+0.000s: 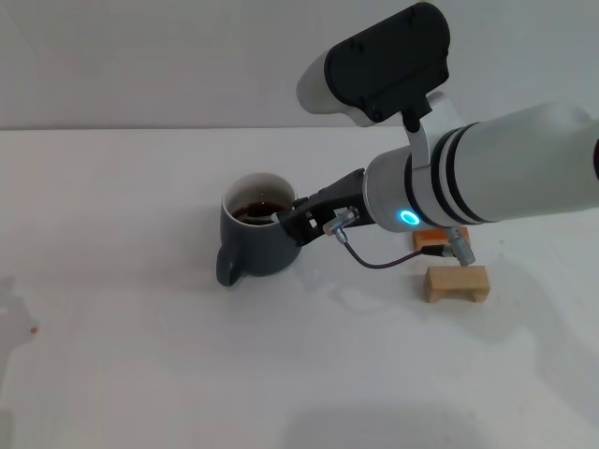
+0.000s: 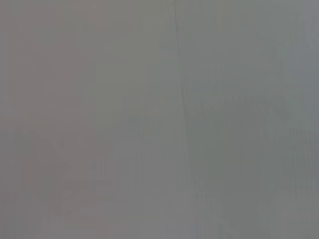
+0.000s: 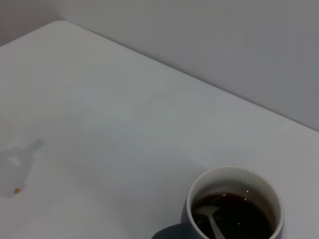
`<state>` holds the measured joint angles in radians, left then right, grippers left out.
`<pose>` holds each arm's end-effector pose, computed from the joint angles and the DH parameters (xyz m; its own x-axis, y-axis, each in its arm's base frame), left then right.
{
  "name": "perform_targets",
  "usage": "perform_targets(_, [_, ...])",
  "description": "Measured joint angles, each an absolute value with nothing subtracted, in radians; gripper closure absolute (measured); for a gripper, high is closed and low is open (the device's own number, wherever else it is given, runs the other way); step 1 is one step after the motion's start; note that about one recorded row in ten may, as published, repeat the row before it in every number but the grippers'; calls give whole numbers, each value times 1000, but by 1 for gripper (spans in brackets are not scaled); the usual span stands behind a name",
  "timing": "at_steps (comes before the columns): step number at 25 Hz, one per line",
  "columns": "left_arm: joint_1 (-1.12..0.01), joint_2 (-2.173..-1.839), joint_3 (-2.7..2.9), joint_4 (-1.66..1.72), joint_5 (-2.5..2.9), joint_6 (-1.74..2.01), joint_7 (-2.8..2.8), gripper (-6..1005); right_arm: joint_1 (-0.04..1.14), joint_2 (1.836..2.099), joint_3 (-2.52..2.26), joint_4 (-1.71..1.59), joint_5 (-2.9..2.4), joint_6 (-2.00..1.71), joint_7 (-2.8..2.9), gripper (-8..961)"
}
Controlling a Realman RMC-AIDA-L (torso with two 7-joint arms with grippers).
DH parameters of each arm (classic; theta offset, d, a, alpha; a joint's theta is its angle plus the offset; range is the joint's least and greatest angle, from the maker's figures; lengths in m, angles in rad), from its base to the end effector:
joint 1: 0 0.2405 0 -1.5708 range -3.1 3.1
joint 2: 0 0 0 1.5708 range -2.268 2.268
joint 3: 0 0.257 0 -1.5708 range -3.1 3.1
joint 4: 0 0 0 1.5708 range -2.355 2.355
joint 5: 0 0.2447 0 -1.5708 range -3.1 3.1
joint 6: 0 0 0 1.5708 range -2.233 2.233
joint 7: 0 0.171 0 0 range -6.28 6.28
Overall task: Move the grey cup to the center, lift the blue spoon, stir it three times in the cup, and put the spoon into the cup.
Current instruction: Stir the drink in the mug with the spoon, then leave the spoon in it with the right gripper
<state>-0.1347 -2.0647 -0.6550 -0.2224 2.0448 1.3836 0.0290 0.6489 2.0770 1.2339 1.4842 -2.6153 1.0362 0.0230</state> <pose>-0.4100 0.2587 -0.0158 0.7804 -0.0507 0.6232 0.6252 0.0819 -0.7762 0.0522 0.3874 -0.1129 0.8246 -0.5481 -0.1402 -0.5407 -0.6905 -0.4805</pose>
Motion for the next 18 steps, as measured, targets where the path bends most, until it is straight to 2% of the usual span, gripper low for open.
perform_targets(18, [-130, -2065, -653, -222, 2046, 1383, 26, 1001, 673, 2077, 1233, 1407, -2589, 987, 23, 790])
